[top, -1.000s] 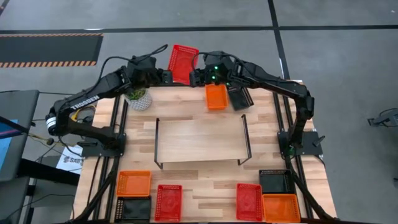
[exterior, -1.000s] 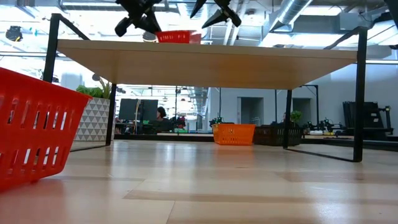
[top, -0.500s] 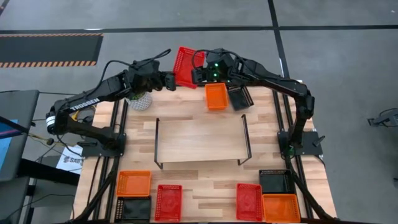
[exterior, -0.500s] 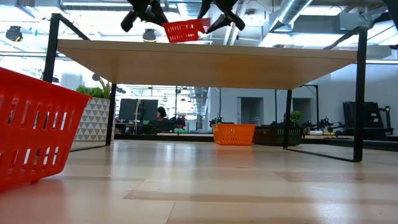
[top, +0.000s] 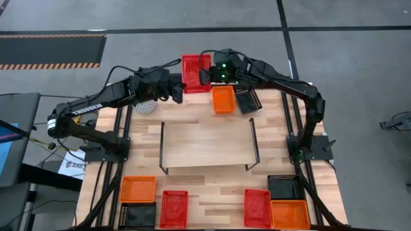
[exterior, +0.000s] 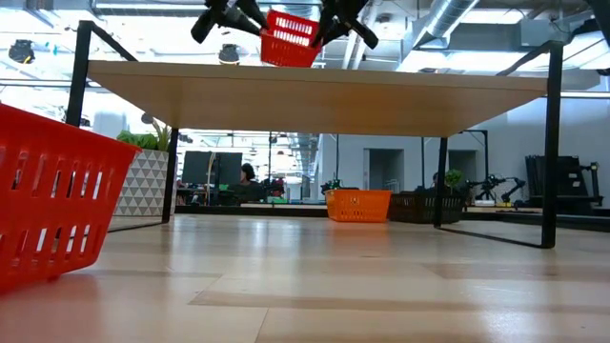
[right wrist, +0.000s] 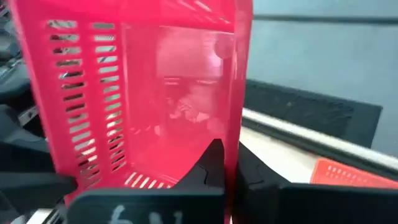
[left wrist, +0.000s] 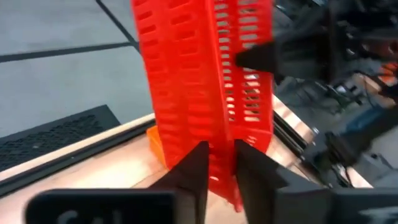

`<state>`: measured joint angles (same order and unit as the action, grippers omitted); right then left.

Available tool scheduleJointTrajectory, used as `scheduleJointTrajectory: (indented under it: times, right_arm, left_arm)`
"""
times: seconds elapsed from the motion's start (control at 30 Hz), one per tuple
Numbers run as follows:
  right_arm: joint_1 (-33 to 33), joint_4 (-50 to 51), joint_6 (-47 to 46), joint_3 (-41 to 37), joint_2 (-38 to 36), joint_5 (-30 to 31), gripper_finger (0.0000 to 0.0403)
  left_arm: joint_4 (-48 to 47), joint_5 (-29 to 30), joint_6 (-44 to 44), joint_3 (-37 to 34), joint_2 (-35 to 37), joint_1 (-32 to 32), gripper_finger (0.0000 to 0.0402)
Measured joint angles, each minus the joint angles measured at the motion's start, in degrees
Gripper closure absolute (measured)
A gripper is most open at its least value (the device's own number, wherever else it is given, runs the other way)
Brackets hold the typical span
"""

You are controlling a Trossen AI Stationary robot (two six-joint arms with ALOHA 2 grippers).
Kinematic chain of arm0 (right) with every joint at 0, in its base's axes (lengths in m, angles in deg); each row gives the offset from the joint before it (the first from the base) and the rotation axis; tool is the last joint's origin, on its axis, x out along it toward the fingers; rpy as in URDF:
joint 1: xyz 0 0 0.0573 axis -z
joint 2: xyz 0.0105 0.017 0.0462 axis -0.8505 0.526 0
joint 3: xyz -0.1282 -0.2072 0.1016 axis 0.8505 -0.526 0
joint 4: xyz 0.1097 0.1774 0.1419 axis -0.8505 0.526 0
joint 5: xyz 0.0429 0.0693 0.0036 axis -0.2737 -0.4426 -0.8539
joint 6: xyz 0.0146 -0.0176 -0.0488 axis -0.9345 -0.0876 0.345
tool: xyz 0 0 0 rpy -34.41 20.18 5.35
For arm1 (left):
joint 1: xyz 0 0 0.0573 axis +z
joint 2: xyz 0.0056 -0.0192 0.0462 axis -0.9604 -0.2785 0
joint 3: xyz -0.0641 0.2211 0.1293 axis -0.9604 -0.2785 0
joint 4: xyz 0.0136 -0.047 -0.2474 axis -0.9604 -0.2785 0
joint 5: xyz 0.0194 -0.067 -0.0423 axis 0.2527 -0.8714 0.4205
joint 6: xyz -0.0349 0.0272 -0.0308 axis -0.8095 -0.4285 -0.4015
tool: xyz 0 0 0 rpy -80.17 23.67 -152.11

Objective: Stack baskets on shelf by color
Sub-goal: Put the top red bin on the shelf

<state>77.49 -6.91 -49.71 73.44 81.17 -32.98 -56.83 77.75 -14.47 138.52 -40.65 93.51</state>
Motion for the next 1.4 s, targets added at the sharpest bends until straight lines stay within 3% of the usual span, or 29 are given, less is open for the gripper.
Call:
scheduleJointTrajectory:
  times: [0.2,0.37,0.6,0.93,1.13,1.4]
  right_arm:
    - [3.48,1.71,0.05,1.00,-2.52,-5.80,0.0396]
    - [3.62,6.61,-2.27,1.08,-4.54,-6.52,0.0394]
    - [-5.86,8.64,-9.33,1.05,-2.08,-6.45,0.0395]
    - [-20.52,3.85,-28.20,1.05,4.56,-0.49,0.0394]
    - [-26.82,2.66,-35.50,1.03,7.83,1.71,0.0386]
    - [-30.16,2.74,-38.57,1.23,10.03,2.76,0.0389]
  left_arm:
    - [-3.94,-3.14,0.05,0.00,3.62,0.07,0.0204]
    - [-9.11,-3.29,-0.50,-0.02,10.40,0.07,0.0152]
    - [-9.78,-1.91,-1.35,-0.02,21.03,0.02,0.0149]
    - [-14.40,-1.63,-0.10,-0.02,30.48,0.02,0.0152]
    - [-19.95,-2.89,-1.61,0.00,33.90,0.02,0.0152]
    - [-27.41,-3.07,-1.75,0.02,34.78,0.02,0.0152]
